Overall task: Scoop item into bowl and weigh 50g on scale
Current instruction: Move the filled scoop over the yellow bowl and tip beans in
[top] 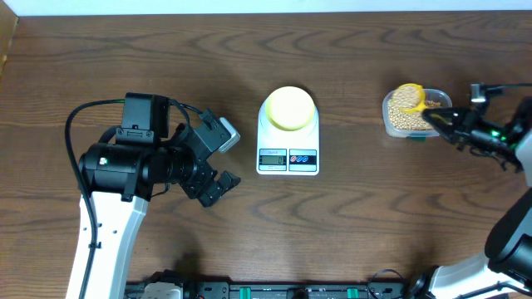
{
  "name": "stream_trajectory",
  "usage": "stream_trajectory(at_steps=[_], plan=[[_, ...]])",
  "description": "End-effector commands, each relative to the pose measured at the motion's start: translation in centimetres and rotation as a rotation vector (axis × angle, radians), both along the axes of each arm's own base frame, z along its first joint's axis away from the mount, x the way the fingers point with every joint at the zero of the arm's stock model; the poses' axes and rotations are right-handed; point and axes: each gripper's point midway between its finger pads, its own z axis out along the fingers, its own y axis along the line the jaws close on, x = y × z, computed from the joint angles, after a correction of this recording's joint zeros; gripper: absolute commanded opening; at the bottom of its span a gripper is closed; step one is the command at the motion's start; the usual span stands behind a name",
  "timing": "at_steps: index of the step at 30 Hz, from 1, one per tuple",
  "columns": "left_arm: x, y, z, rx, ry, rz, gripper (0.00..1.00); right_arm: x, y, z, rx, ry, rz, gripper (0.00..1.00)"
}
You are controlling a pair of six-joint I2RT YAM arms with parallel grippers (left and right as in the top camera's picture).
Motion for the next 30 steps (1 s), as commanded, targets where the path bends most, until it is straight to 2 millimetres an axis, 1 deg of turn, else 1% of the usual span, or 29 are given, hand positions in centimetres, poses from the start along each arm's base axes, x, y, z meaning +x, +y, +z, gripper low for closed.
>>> stream_trajectory(at_steps=[1,9,11,21,23,25,27,30], plan=[[0.1,0.2,0.0,0.005,0.002,0.008,0.98,0.0,2.9,0.5,0.053,-0.008,0.079,0.01],[0.1,0.2,0.0,0.005,0.002,0.008,0.98,0.5,7.1,0.8,0.058,-0.008,0.182,0.01],[0.1,0.2,0.0,0.005,0.002,0.008,0.98,0.9,8.8,1.1,0.059,-0.015,0.221,0.01],[0.1,0.2,0.0,0.005,0.002,0.008,0.98,1.9,14.3,1.8,0.038,-0.045,0.322,0.01],[0.1,0.2,0.0,0.006,0.002,0.009,0.98,2.1,15.8,1.6,0.013,-0.047,0.336,0.01],[0.1,0.2,0.0,0.005,0.002,0.008,0.98,2.2,16.8,1.3,-0.021,-0.057,0.342,0.01],[0.1,0.2,0.0,0.005,0.002,0.008,0.98,2.7,18.3,0.4,-0.109,-0.107,0.344,0.01],[0.1,0.2,0.0,0.005,0.002,0.008,0.98,2.8,19.7,-0.5,-0.191,-0.151,0.356,0.01]])
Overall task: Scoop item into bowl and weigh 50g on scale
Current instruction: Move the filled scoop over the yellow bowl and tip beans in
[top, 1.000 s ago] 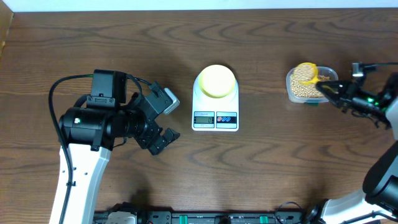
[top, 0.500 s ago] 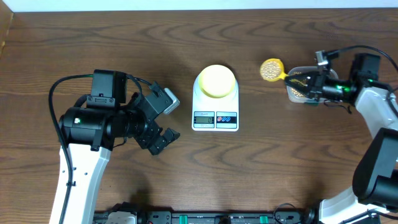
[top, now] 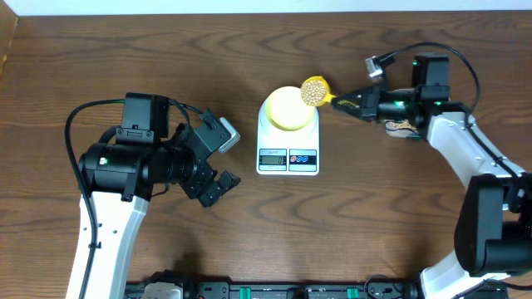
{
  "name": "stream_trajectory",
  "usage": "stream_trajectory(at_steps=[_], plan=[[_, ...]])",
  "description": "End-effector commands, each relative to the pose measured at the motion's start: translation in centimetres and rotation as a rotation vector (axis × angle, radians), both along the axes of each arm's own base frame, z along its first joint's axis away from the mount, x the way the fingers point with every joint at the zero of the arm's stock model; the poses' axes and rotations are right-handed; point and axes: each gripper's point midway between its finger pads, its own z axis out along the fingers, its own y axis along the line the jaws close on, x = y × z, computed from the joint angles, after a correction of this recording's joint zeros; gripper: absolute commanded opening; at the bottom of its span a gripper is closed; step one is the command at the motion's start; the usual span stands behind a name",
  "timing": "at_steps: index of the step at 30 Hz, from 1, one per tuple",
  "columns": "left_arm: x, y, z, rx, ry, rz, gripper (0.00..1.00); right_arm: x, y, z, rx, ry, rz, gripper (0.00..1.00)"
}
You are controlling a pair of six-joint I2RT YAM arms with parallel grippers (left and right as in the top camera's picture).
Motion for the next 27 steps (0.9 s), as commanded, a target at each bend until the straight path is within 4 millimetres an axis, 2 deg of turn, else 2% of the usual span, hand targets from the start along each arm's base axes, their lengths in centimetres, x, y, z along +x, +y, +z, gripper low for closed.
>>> stream_trajectory(at_steps=[1,4,8,14,27], plan=[[0.1,0.2,0.0,0.006,0.002,0.009,0.98,0.3,1.3,-1.2,-0.092,-0.081,0.012,0.01],[0.1,0.2,0.0,0.005,0.002,0.008,0.98,-0.5,3.2,-1.2,-0.133,-0.25,0.111,0.01],[0.1,0.2,0.0,0.006,0.002,0.009,0.98,-0.7,4.3,-1.5,-0.187,-0.4,0.177,0.01],[0.1,0.2,0.0,0.005,0.002,0.008,0.98,-0.2,5.0,-2.9,-0.313,-0.492,0.188,0.01],[0.1,0.2,0.0,0.005,0.002,0.008,0.98,0.5,4.6,-3.4,-0.38,-0.537,0.173,0.01]])
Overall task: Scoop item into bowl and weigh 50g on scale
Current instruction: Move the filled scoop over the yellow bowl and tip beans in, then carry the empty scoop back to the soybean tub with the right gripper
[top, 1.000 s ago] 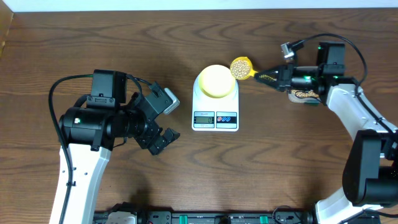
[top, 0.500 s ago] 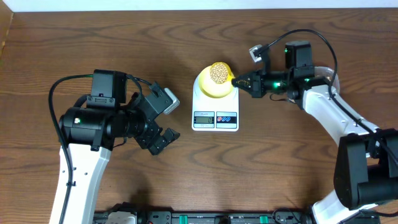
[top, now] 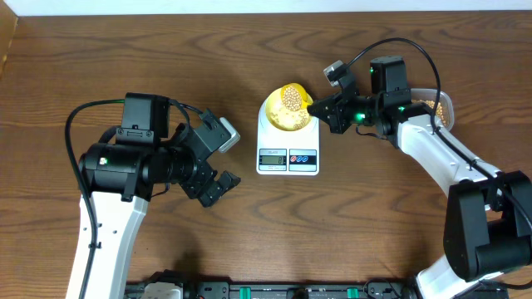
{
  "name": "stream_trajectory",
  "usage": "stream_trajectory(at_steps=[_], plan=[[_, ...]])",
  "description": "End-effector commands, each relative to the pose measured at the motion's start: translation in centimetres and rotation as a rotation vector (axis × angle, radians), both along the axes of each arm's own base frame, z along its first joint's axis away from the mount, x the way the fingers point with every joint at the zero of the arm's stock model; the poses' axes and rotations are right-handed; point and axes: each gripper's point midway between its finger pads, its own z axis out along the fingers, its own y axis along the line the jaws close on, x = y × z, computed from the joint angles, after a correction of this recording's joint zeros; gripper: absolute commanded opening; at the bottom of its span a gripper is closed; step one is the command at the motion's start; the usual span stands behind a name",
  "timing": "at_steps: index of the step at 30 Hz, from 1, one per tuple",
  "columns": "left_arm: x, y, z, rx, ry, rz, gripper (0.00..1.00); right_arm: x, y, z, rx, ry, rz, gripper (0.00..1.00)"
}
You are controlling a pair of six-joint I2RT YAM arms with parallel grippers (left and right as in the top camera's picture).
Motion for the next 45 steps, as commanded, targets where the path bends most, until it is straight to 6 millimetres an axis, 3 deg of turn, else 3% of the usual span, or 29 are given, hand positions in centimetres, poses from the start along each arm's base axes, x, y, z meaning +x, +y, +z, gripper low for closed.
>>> stream_trajectory(at_steps=[1,10,30,36,45], plan=[[0.1,0.2,0.0,0.005,0.002,0.008,0.98,0.2,0.2,0.1,-0.005,-0.039,0.023,0.01],[0.1,0.2,0.0,0.005,0.002,0.008,0.98,1.4,-0.7,-0.5,-0.102,-0.148,0.012,0.01],[0.1,0.2,0.0,0.006,0.002,0.009,0.98,0.7,0.7,-0.6,-0.138,-0.228,0.092,0.01],[0.1,0.2,0.0,0.005,0.002,0.008,0.98,1.5,-0.2,-1.3,-0.215,-0.258,0.063,0.01],[0.1,0.2,0.0,0.005,0.002,0.008,0.98,1.4,-0.1,-0.8,-0.223,-0.292,0.079,0.01]])
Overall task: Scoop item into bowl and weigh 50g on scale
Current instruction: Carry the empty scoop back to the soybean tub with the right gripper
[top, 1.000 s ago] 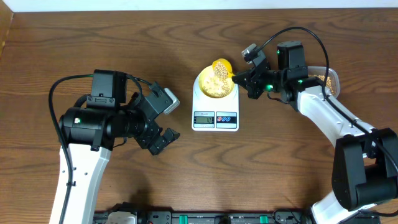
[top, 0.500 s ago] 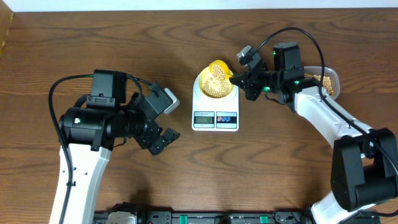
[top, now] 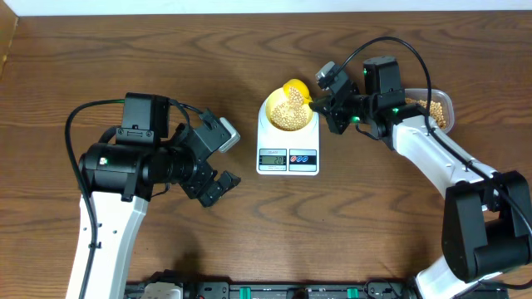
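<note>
A white kitchen scale (top: 288, 145) stands mid-table with a yellow bowl (top: 288, 110) on its platform; a heap of tan beans (top: 290, 115) lies in the bowl. My right gripper (top: 320, 100) is shut on the handle of a yellow scoop (top: 296, 89), which is tipped over the bowl's far right rim. A clear container (top: 438, 110) holding more beans sits at the right, partly hidden by the right arm. My left gripper (top: 218, 186) hangs left of the scale, its fingers apart and nothing between them.
The scale's display (top: 273, 157) faces the front edge, its digits too small to read. The left arm's body (top: 133, 162) fills the table's left side. Cables loop above the right arm.
The scoop has tipped at the bowl's far right rim, and its beans now lie in the bowl. The left arm has not moved.
The right gripper held a full scoop over the bean container at the right. Then it held the scoop near the bowl's right rim, then over the bowl still loaded. Now the scoop is tilted and the beans are in the bowl. The left arm stayed still.
</note>
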{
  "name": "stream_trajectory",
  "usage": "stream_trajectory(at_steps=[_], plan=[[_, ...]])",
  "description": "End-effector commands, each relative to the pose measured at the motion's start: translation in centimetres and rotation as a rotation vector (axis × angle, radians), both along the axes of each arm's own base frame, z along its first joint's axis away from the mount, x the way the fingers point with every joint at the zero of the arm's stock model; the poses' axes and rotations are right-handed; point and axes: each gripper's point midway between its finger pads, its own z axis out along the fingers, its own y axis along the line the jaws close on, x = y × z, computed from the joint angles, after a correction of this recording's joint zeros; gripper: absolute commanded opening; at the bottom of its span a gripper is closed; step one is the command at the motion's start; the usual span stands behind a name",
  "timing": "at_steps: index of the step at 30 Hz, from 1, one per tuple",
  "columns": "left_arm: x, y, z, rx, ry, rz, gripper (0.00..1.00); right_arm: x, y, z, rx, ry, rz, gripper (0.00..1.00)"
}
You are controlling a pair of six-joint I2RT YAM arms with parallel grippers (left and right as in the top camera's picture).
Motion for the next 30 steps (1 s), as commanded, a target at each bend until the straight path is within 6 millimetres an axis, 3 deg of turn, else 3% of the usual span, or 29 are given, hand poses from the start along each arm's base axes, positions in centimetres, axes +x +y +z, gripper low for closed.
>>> stream_trajectory(at_steps=[1,12,19,27,30], plan=[[0.1,0.2,0.0,0.006,0.002,0.009,0.98,-0.1,0.4,0.5,-0.01,-0.031,0.023,0.01],[0.1,0.2,0.0,0.006,0.002,0.009,0.98,0.0,-0.6,1.8,-0.238,-0.202,0.007,0.01],[0.1,0.2,0.0,0.006,0.002,0.009,0.98,-0.7,-0.4,4.3,-0.227,-0.247,0.007,0.01],[0.1,0.2,0.0,0.005,0.002,0.008,0.98,-2.0,-0.7,4.0,-0.252,-0.202,0.014,0.01],[0.1,0.2,0.0,0.006,0.002,0.009,0.98,-1.8,-0.5,5.6,-0.229,-0.241,0.001,0.01]])
